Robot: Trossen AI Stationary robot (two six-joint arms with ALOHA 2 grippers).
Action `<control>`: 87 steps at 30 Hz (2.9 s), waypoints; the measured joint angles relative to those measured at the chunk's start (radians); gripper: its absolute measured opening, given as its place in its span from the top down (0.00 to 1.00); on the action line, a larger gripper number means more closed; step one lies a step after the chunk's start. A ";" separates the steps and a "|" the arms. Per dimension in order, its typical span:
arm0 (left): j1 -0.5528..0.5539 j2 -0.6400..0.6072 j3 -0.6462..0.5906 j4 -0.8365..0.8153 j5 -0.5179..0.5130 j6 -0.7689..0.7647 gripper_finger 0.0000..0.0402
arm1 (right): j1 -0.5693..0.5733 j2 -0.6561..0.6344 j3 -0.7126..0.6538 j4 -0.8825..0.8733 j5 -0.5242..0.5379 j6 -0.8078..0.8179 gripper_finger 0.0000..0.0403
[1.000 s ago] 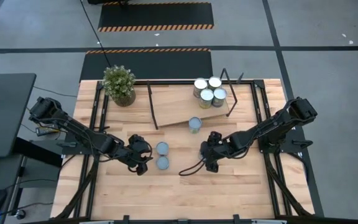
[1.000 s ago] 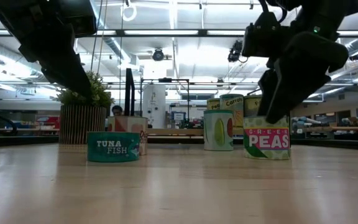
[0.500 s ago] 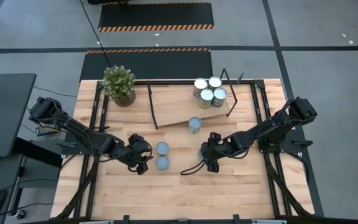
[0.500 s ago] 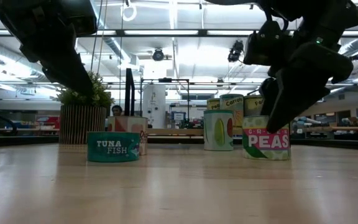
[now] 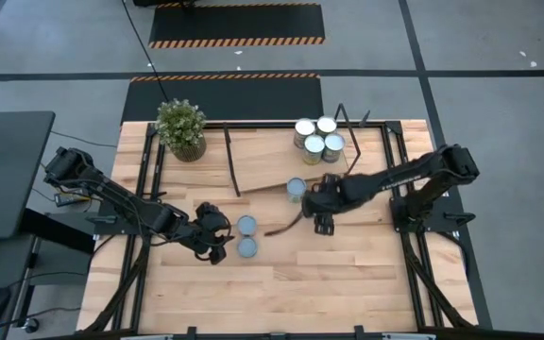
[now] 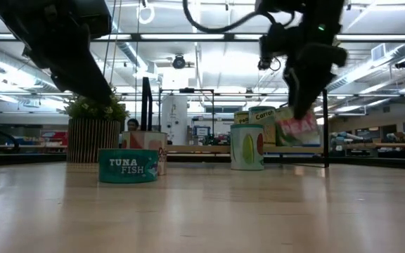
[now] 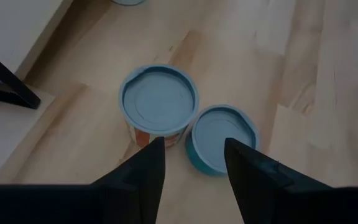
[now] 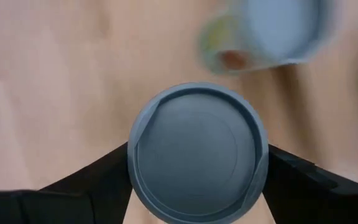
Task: Pick and place cans onto a shelf
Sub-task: Put the canned green peas can on the shelf, then put the canned tomato can on the shelf
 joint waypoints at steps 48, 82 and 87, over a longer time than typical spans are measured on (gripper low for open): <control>0.037 0.000 0.000 0.001 -0.051 -0.063 0.57 | -0.483 0.201 0.244 0.392 -0.227 -0.584 0.24; 0.037 0.000 0.000 -0.005 -0.050 -0.078 0.57 | -0.476 0.197 0.271 0.238 -0.165 -0.787 0.07; 0.037 0.000 0.000 -0.004 -0.050 -0.077 0.57 | -0.477 0.197 0.270 0.196 -0.112 -0.825 0.07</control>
